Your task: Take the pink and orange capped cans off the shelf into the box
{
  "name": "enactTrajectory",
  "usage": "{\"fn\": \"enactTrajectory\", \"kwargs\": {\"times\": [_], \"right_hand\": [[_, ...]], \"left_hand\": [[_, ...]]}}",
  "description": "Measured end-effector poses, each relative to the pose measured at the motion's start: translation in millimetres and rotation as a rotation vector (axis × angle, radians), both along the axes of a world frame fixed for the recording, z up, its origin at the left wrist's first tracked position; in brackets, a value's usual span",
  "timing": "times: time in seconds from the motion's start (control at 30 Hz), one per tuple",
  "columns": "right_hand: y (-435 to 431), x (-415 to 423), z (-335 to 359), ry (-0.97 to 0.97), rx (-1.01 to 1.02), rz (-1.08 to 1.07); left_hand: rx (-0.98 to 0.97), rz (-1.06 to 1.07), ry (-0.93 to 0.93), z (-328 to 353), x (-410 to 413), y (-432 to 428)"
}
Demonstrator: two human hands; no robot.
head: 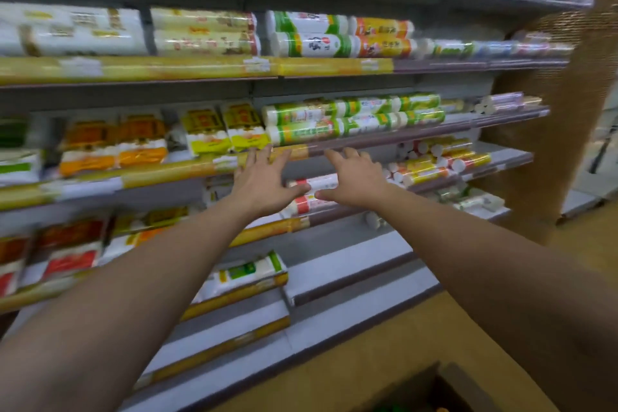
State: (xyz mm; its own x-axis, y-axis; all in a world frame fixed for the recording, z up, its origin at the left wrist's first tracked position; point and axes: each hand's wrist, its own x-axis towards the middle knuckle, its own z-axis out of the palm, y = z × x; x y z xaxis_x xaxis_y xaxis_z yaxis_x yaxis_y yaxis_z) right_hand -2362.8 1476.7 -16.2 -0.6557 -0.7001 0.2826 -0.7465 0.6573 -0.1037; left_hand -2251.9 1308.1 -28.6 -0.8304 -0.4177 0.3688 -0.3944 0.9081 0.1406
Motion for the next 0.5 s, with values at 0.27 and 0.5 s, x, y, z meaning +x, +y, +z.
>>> {"fn": "enactTrajectory", "kwargs": {"times": [0.27,0.5], "right_hand": [[-51,77,-12,-0.02,-0.014,0.247],[-109,144,-43,-0.067,0.05,0.384]], "left_hand": [[0.006,0.235,-0.084,-22,110,5],[0.05,0.422,-0.085,-39,196,-29]]}}
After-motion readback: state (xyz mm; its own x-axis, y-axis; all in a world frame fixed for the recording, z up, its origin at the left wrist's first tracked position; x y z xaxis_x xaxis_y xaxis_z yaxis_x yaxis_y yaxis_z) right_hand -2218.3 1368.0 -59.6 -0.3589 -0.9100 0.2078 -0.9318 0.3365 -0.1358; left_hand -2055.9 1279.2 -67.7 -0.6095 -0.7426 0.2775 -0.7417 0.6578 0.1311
